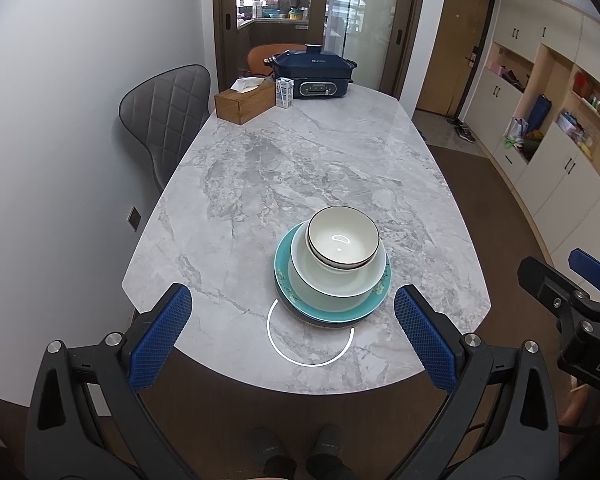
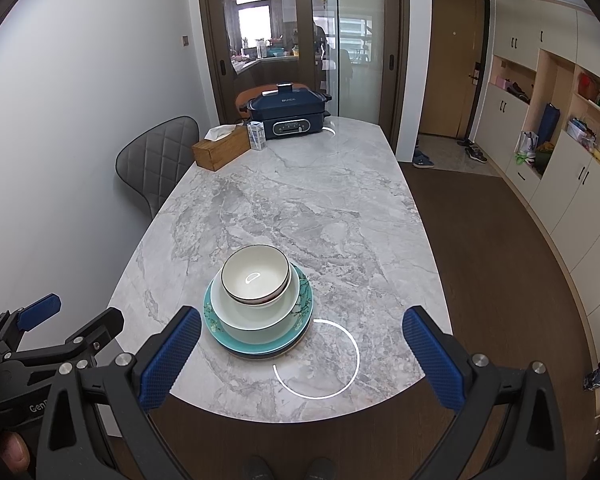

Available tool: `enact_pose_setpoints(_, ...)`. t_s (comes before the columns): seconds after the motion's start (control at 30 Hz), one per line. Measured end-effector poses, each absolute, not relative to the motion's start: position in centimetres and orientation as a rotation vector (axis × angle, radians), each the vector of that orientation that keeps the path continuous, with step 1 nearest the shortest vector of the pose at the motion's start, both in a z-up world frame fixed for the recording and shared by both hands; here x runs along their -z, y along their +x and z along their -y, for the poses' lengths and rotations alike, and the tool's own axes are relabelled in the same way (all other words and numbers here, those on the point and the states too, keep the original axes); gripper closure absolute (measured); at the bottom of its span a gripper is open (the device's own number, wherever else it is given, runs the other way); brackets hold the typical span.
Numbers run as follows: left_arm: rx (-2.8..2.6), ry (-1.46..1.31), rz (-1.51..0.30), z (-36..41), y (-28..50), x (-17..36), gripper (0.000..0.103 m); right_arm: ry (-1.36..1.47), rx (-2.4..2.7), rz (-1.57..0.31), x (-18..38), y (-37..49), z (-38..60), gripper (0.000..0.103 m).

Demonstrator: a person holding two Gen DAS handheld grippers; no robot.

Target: Organize plates and bowls

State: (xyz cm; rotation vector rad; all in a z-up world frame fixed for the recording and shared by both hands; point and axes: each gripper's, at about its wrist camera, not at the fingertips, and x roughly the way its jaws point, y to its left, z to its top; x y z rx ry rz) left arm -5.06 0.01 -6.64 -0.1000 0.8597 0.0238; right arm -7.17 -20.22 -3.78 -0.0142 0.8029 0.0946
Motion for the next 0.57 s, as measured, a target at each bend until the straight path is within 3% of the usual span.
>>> enact_pose_setpoints(0.57, 0.0, -0.121, -0.857, -0.43, -4.28, 6.74, 0.0, -0.016, -0.102, -0.806, 4.41, -7.23, 20.3, 0.0)
